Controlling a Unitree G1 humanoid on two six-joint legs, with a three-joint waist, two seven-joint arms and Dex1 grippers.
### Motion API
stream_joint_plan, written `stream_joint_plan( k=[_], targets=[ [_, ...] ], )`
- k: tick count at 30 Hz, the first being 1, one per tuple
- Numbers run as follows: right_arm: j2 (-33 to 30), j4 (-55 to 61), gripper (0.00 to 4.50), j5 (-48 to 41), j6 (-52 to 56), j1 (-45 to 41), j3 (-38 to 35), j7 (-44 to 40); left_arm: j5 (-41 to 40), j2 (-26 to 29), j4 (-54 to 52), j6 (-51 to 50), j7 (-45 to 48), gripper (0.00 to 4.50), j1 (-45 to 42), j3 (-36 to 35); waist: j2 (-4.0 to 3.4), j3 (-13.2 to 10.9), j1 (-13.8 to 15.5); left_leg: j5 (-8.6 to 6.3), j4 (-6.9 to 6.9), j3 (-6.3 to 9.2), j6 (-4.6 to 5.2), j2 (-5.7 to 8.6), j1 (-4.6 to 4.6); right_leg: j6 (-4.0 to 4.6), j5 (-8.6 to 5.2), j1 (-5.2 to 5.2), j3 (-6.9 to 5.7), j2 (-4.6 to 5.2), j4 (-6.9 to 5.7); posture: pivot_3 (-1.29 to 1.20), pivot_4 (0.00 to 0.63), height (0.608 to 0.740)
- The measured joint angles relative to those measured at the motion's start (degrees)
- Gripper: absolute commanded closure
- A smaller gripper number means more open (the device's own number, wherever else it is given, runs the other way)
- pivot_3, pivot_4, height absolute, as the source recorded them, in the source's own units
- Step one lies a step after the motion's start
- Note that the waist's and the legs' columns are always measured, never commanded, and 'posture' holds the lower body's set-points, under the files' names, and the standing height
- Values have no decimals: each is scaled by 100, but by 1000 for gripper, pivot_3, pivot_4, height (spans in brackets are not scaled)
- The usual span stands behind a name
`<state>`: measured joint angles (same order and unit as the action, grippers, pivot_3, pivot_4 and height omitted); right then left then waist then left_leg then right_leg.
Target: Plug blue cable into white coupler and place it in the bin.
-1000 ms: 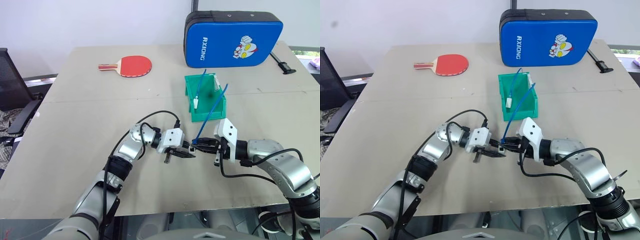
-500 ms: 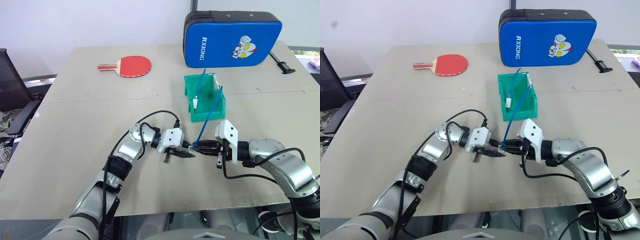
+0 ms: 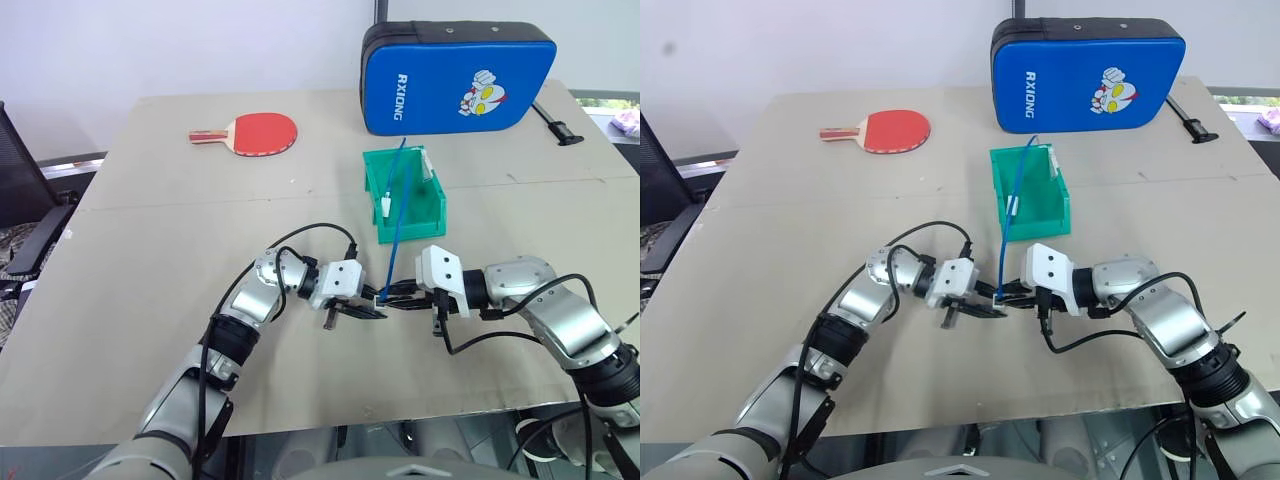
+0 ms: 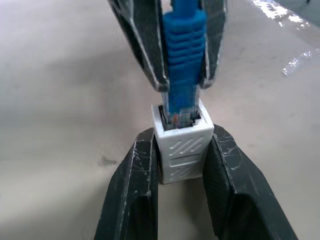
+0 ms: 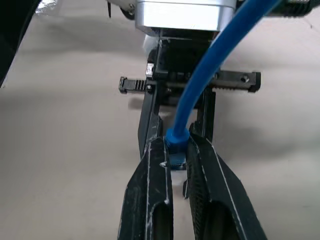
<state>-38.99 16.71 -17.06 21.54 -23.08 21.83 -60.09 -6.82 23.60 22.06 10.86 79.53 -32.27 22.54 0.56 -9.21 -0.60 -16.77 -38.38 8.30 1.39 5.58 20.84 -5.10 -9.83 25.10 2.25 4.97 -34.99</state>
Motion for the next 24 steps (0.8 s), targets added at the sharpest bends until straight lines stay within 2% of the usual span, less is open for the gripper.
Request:
stream_joint_plan(
  k=[14,20,22,23,24],
  targets=[
    [20,-262,4500,250,92,-387,334,-503,66,83,-471,-276,-254,3820,295,1,1,21,-3,0,0,-1,0,0,-12,0,0,-8,2,1,-1,0,150,729],
    [249,-580,4500,377,211,-677,484,-735,103,153,-543,-342,-378,3820,385,-2,12,72,-19,-1,1,1,0,-5,-33,0,0,-27,1,-3,-2,0,150,729],
    [326,-660,4500,380,200,-678,482,-742,88,175,-578,-461,-378,2805,403,-16,13,79,-34,-1,4,-1,1,-6,-47,0,-1,-37,2,-4,-2,0,150,729],
    [379,-665,4500,380,193,-657,476,-721,-21,170,-692,-563,-360,2505,428,-50,12,83,-38,-1,4,-1,1,-8,-48,0,-1,-37,3,-5,-3,0,150,729],
    [393,-666,4500,380,190,-647,473,-711,-53,165,-745,-596,-360,1985,435,-64,11,85,-36,-1,4,-1,1,-8,-48,0,-1,-37,3,-5,-4,0,150,729]
  ],
)
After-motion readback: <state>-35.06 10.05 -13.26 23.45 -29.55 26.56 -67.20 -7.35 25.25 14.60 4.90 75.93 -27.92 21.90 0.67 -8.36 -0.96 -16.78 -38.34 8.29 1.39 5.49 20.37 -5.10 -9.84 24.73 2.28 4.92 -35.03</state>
